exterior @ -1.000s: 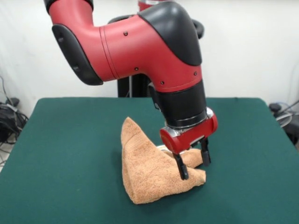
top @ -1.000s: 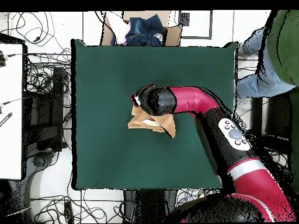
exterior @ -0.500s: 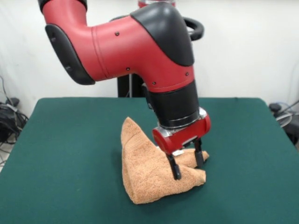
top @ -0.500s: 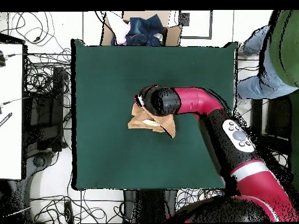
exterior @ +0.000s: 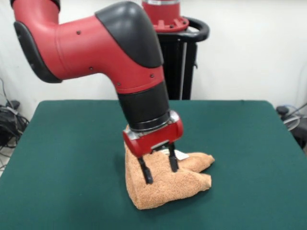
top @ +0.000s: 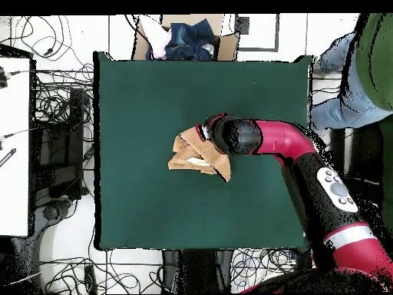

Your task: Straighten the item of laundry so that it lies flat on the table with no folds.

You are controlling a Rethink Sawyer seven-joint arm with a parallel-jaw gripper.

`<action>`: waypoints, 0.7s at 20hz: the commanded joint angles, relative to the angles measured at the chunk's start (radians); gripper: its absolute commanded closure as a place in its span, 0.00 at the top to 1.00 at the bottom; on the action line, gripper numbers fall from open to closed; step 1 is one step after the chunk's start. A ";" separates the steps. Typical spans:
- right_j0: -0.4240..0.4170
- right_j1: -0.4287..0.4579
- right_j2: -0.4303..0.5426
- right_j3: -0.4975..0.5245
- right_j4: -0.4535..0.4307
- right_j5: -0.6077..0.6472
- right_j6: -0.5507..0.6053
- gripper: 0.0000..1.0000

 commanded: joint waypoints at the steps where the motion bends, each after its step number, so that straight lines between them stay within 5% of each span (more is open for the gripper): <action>1: -0.018 0.053 -0.026 0.039 -0.119 -0.027 -0.099 1.00; 14: 0.003 0.039 -0.077 0.147 -0.176 -0.160 0.090 1.00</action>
